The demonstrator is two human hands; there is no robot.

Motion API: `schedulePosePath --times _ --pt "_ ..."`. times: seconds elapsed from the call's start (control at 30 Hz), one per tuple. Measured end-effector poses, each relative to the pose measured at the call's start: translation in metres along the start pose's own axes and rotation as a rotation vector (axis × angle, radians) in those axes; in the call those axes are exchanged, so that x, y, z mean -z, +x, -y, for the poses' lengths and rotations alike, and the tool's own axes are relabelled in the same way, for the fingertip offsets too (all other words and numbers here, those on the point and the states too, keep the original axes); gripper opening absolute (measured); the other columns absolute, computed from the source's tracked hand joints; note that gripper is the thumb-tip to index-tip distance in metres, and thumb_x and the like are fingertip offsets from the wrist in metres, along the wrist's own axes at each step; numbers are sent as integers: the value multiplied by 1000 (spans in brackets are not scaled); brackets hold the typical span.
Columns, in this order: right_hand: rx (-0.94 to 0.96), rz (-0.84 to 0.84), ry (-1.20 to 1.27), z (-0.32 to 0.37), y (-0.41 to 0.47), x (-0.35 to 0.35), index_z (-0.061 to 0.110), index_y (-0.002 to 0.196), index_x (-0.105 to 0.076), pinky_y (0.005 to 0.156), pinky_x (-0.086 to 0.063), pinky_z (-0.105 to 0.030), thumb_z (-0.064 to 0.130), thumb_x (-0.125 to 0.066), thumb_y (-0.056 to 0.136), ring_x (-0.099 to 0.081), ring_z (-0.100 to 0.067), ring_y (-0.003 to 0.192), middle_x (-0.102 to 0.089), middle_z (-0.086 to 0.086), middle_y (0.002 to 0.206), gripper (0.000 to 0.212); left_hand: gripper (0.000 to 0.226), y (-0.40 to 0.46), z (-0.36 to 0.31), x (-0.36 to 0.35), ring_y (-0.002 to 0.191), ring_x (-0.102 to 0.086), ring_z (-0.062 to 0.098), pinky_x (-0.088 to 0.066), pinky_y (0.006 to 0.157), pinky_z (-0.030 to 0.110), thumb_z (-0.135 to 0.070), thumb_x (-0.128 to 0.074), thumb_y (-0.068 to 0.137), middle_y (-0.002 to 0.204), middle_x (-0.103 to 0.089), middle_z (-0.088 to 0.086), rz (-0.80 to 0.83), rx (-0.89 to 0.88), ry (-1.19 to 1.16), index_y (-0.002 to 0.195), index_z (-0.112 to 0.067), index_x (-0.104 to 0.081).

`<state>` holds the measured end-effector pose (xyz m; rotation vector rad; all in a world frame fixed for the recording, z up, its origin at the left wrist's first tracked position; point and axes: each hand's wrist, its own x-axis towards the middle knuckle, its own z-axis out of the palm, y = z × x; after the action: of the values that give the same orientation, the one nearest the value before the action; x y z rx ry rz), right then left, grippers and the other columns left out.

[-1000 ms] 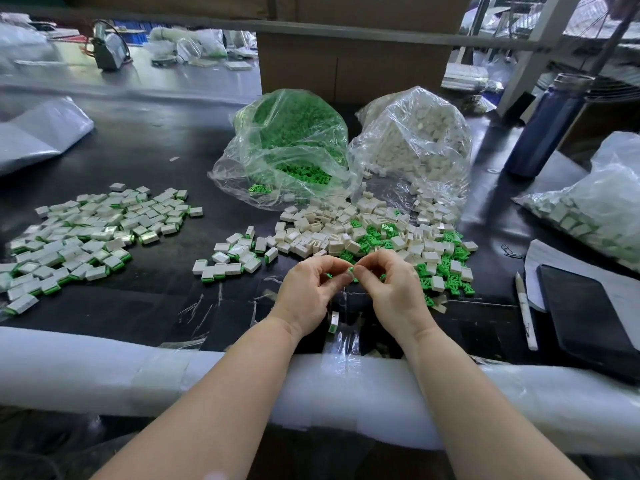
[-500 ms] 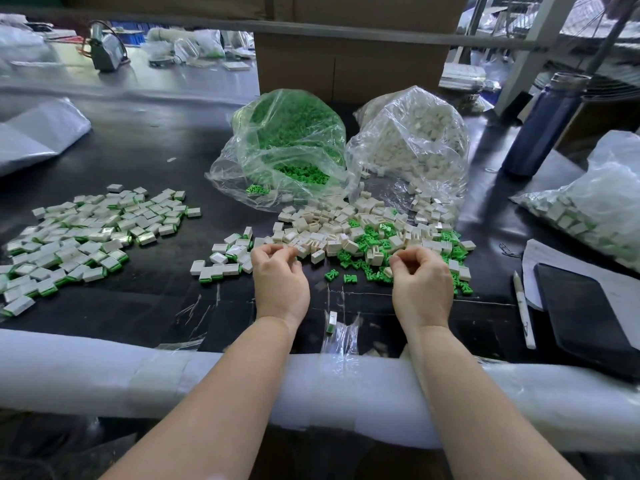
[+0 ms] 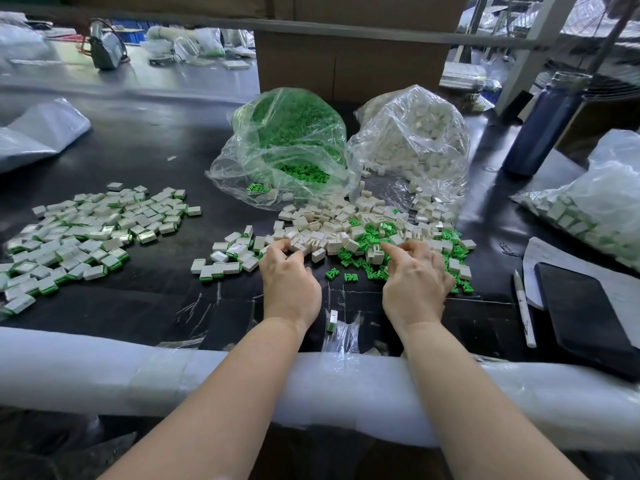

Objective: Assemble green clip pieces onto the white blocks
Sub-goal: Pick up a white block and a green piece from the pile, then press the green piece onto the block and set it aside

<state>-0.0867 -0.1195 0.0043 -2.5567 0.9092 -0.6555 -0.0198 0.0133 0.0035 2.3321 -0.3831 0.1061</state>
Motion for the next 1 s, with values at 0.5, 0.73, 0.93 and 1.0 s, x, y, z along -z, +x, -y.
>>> schedulePosePath --times 0.5,0.73,0.93,1.0 --pt "123 -123 78 5 -1 -1 14 96 -66 79 -20 -30 18 -59 91 -48 -23 102 -61 -4 107 9 25 -3 -1 -1 114 -35 16 -17 91 8 -14 -58 89 109 -40 -3 -28 -190 -42 113 -12 -63" --pt "321 66 347 14 -9 7 7 91 -68 82 -44 -31 10 -65 86 -57 -21 90 -67 -4 90 7 30 -8 -7 2 90 -60 14 -47 85 22 -21 -68 84 99 -67 -1 122 -293 -199 114 -19 -65" --pt "331 55 247 12 -9 3 12 97 -71 87 -37 -29 20 -62 89 -55 -21 95 -66 -2 96 15 14 -5 -4 1 82 -61 11 -47 79 16 -22 -66 86 91 -70 0 120 -163 -254 98 -16 -71" --pt "331 61 96 11 -8 0 17 103 -71 90 -31 -32 28 -56 92 -50 -21 101 -63 0 103 21 13 -5 -5 1 85 -62 14 -50 83 25 -22 -64 87 91 -69 0 119 -146 -242 97 -17 -70"
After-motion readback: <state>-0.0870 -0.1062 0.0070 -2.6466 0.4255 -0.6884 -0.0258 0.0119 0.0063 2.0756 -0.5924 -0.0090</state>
